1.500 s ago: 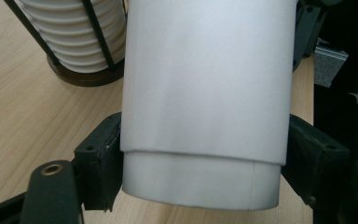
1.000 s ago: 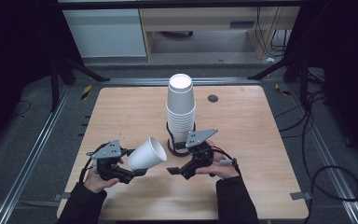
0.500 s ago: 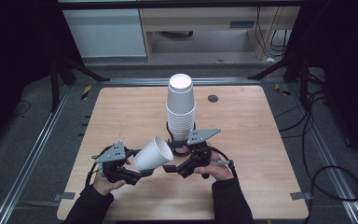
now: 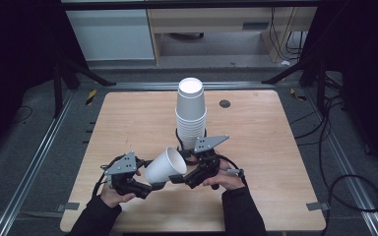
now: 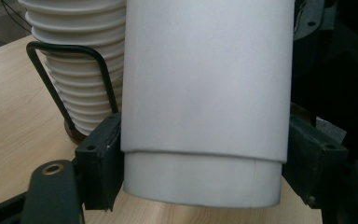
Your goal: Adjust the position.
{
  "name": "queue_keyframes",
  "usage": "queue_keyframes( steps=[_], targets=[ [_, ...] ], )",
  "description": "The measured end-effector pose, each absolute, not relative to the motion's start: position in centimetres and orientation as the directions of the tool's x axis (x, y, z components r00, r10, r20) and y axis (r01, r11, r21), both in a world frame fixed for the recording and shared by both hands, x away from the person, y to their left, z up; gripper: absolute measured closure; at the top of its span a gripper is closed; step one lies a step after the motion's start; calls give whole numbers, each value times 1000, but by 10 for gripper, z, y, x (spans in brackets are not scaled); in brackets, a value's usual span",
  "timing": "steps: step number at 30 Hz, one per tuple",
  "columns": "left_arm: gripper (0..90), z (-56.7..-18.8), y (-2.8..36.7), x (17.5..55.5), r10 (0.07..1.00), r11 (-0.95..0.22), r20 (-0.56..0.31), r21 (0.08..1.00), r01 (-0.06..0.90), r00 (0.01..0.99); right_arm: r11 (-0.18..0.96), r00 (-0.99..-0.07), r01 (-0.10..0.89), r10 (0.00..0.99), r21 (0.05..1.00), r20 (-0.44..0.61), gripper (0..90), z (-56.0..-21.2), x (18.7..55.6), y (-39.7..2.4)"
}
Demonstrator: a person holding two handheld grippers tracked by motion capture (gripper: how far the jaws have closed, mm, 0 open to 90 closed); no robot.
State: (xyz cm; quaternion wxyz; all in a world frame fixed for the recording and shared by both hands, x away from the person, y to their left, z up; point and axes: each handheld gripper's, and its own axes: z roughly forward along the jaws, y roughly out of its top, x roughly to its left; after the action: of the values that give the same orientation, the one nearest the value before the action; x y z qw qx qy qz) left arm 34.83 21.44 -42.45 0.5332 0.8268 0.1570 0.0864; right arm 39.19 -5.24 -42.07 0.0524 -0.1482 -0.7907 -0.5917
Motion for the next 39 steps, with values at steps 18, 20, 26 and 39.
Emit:
queue_keyframes(
  steps=[18, 20, 26, 39],
  targets=[
    [235, -425, 206, 344, 341, -452, 31, 882, 135, 940, 279, -952, 305, 128, 910, 280, 62, -426, 393, -43],
    [235, -425, 206, 344, 341, -455, 33, 880, 134, 939, 280, -952, 305, 125, 910, 281, 65, -426, 393, -43],
    [226, -427, 206, 346, 340, -445, 13, 883, 148, 940, 280, -952, 305, 131, 910, 278, 73, -426, 393, -43],
    [202, -432, 207, 348, 363, -465, 15, 870, 167, 932, 289, -961, 254, 179, 923, 208, 82, -407, 391, -53]
  ],
)
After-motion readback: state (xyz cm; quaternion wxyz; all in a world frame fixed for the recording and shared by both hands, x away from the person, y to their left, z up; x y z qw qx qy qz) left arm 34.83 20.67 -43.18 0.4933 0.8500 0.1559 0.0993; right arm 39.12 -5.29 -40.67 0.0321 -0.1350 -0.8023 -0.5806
